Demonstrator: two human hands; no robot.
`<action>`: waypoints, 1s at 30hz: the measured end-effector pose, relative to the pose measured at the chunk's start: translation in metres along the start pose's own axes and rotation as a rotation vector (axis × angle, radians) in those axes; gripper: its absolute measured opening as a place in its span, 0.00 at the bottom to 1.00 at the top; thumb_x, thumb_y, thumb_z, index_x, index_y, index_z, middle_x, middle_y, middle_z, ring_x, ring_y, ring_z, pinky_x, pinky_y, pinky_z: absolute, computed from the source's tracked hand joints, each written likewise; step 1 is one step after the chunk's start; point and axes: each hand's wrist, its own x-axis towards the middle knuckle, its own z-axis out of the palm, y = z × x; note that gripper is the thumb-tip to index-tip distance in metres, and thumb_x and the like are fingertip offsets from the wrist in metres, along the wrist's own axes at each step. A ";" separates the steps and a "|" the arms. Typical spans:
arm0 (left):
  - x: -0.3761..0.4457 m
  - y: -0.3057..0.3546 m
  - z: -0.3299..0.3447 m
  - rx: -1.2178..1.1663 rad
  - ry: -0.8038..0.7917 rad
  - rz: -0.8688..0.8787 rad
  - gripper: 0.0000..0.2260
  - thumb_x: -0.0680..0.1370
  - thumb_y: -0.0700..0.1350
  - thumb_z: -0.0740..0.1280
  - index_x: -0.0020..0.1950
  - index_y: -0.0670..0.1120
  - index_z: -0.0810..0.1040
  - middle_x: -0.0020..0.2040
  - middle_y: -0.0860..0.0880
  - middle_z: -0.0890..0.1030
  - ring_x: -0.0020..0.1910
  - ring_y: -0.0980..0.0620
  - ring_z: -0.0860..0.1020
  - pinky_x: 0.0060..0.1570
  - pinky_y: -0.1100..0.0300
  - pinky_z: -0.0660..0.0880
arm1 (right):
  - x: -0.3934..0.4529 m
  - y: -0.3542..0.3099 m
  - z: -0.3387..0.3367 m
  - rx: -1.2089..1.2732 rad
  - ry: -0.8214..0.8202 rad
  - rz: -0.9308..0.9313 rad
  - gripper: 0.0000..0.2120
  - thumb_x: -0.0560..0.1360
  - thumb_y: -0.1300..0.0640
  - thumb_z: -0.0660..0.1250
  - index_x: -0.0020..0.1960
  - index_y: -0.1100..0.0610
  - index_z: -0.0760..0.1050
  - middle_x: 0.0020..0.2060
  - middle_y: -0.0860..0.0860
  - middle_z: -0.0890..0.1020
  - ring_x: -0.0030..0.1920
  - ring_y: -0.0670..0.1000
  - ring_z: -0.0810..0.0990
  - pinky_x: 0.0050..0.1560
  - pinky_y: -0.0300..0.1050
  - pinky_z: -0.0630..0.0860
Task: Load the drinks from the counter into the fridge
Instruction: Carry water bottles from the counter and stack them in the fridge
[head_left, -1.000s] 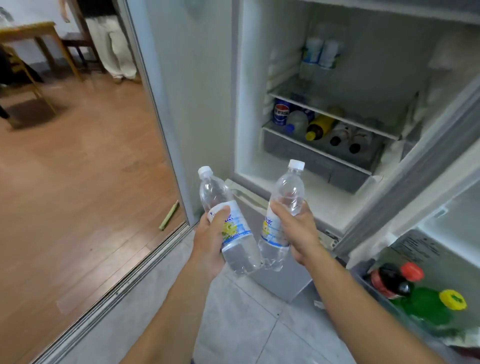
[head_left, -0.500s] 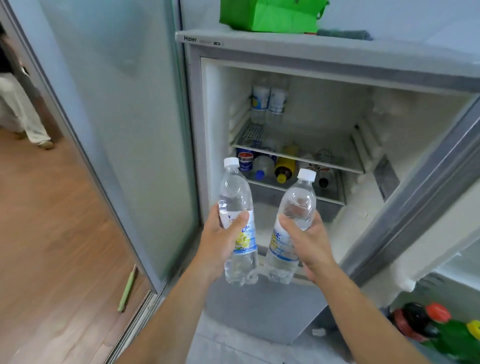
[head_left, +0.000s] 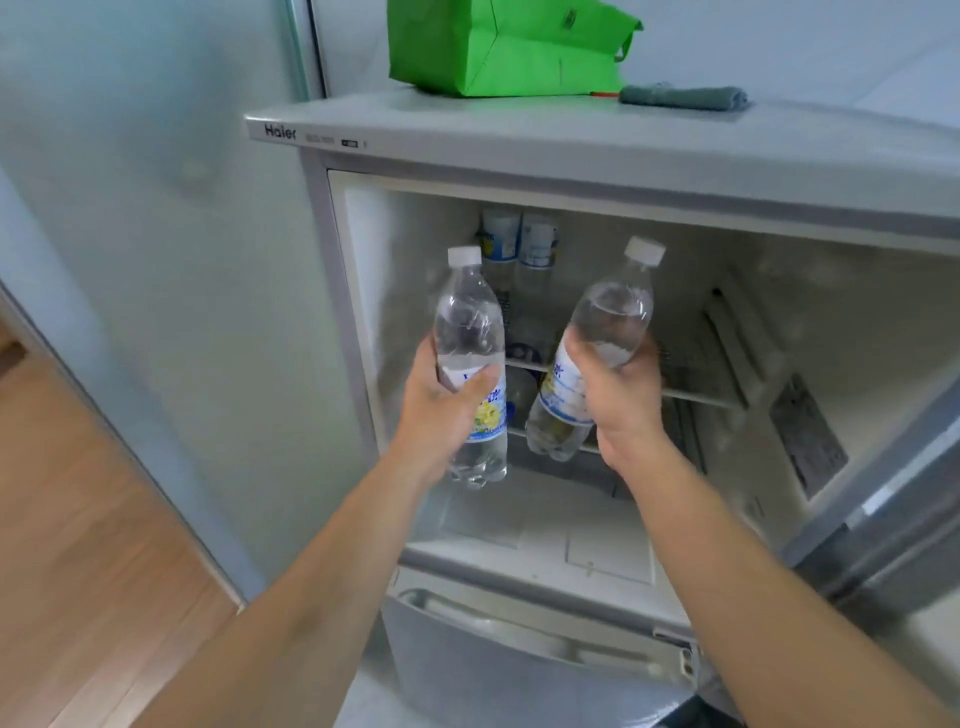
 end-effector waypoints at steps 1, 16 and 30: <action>0.012 0.001 0.004 0.009 0.002 0.016 0.20 0.74 0.38 0.74 0.63 0.50 0.73 0.51 0.53 0.86 0.47 0.59 0.84 0.41 0.67 0.79 | 0.011 -0.001 0.006 -0.014 0.000 -0.019 0.21 0.71 0.55 0.78 0.60 0.59 0.76 0.51 0.52 0.85 0.50 0.50 0.85 0.51 0.47 0.80; 0.138 0.011 0.036 0.168 -0.056 0.279 0.28 0.75 0.37 0.73 0.72 0.45 0.67 0.64 0.46 0.77 0.62 0.51 0.78 0.63 0.49 0.77 | 0.111 0.007 0.058 -0.144 -0.063 -0.036 0.39 0.61 0.40 0.77 0.67 0.52 0.68 0.61 0.50 0.79 0.60 0.53 0.80 0.61 0.57 0.78; 0.175 -0.010 0.036 0.444 -0.020 0.260 0.31 0.72 0.42 0.76 0.72 0.45 0.66 0.65 0.47 0.78 0.61 0.49 0.78 0.59 0.56 0.76 | 0.147 0.044 0.034 -0.439 -0.160 -0.070 0.35 0.64 0.46 0.81 0.65 0.52 0.69 0.55 0.46 0.79 0.50 0.42 0.80 0.42 0.34 0.78</action>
